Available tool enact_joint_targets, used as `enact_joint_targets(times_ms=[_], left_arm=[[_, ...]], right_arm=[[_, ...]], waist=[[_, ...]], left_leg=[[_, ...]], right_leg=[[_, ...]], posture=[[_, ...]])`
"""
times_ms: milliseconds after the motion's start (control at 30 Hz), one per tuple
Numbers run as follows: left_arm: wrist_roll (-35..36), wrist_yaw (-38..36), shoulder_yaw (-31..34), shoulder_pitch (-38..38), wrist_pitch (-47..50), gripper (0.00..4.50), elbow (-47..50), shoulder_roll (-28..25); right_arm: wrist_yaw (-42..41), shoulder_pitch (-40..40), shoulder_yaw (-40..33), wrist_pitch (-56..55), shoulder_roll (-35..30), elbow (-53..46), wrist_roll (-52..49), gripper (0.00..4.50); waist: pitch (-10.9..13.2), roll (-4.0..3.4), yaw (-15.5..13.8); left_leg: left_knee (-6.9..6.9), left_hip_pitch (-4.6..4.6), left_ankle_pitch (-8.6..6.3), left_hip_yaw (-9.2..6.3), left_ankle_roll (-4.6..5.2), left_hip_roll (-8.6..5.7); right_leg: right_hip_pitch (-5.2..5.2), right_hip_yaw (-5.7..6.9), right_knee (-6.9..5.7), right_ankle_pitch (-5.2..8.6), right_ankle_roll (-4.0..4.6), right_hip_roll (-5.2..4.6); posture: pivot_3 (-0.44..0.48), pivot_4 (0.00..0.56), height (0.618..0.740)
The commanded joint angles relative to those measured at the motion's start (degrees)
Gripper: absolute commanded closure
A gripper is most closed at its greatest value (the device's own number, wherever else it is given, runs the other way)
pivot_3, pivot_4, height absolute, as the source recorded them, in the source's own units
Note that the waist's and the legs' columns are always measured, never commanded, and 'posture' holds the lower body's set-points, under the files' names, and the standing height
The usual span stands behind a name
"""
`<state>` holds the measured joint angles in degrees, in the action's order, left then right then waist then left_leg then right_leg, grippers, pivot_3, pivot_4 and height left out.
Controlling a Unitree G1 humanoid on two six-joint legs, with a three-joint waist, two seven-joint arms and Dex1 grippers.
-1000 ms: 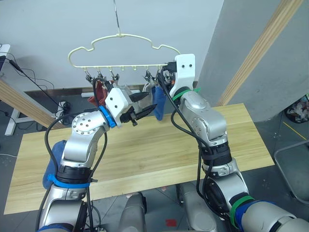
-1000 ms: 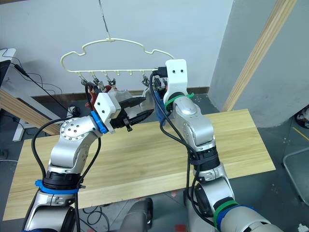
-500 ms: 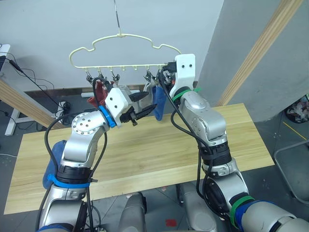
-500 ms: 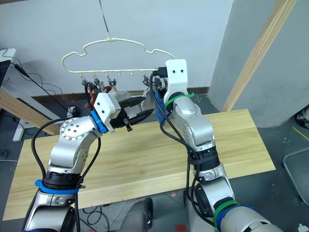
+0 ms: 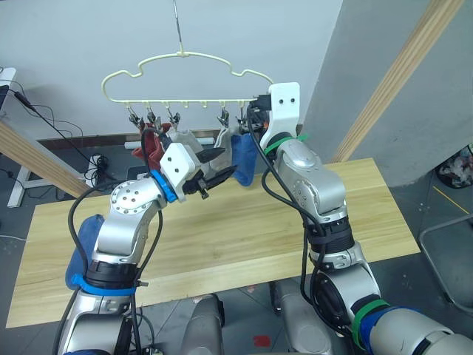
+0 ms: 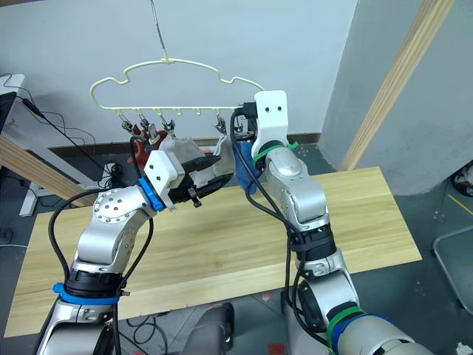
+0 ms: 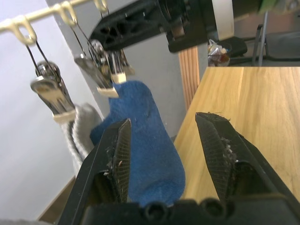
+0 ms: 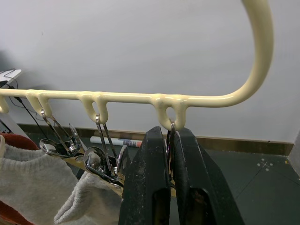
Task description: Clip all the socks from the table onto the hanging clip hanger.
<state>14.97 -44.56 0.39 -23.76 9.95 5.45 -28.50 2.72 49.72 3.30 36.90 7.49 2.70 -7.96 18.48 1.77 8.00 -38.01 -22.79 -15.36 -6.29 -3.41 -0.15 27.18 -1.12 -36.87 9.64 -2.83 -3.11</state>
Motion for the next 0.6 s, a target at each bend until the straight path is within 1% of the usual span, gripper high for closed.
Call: enact_joint_targets(times_ms=[33, 133, 200, 267, 367, 500, 600], left_arm=[[-1.70, 5.83, 3.32, 3.73, -0.12, 2.08, 1.78, 0.46], [-2.93, 12.55, 7.54, 8.45, 0.17, 1.54, 0.01, 1.41], [-2.95, 19.55, 13.15, 11.16, 1.72, 0.95, -3.84, 2.61], [-1.92, 25.52, 18.93, 12.48, 3.44, 0.70, -8.54, 3.44], [-0.96, 28.93, 22.87, 12.43, 4.37, 0.05, -12.88, 3.35], [-2.13, 32.09, 27.61, 12.25, 1.99, 0.02, -22.57, -0.05], [-2.05, 31.86, 28.81, 12.42, 0.90, 0.02, -28.57, -2.87]], right_arm=[[-0.10, 1.25, -0.17, -1.09, 1.15, -1.27, -0.16, 4.50], [-0.12, 1.26, -0.20, -0.95, 1.07, -1.44, -0.15, 4.50], [-0.25, 1.03, -0.19, -0.62, 0.95, -1.76, -0.22, 4.50], [-0.55, 0.74, -0.04, -0.19, 0.82, -2.16, -0.29, 4.50], [-0.73, 0.61, 0.07, 0.12, 0.78, -2.46, -0.30, 4.50], [-0.97, 0.32, 0.26, 0.92, 0.63, -3.15, -0.26, 4.50], [-1.08, 0.09, 0.41, 1.43, 0.51, -3.58, -0.26, 4.50]], waist=[[0.00, 0.00, 0.03], [0.00, 0.00, 0.15], [0.00, 0.00, 0.03], [0.00, 0.00, 0.07], [0.00, 0.00, 0.00], [0.00, 0.01, -0.19], [0.00, 0.01, -0.07]], left_leg=[[0.00, 0.00, 0.00, 0.01, 0.00, 0.00], [0.01, 0.05, 0.00, 0.06, 0.00, 0.03], [0.01, 0.04, 0.00, 0.03, 0.00, 0.05], [-0.01, 0.04, 0.00, 0.02, 0.00, 0.05], [-0.03, 0.06, 0.00, 0.02, 0.01, 0.08], [-0.04, 0.01, 0.00, -0.02, 0.00, 0.07], [-0.02, 0.01, 0.00, 0.00, 0.00, 0.06]], right_leg=[[0.00, 0.00, 0.00, 0.00, 0.00, 0.00], [0.01, -0.03, -0.03, 0.00, 0.00, 0.00], [0.03, 0.02, -0.04, 0.00, 0.00, 0.01], [0.03, 0.03, -0.03, 0.00, 0.00, 0.01], [0.03, 0.06, -0.05, 0.00, -0.01, 0.03], [0.03, 0.10, -0.03, 0.00, 0.00, 0.03], [0.04, 0.09, -0.01, 0.00, 0.00, 0.01]], posture=[[-0.154, 0.300, 0.740], [-0.155, 0.304, 0.740], [-0.152, 0.306, 0.740], [-0.154, 0.309, 0.740], [-0.154, 0.309, 0.740], [-0.160, 0.311, 0.740], [-0.162, 0.312, 0.740]])
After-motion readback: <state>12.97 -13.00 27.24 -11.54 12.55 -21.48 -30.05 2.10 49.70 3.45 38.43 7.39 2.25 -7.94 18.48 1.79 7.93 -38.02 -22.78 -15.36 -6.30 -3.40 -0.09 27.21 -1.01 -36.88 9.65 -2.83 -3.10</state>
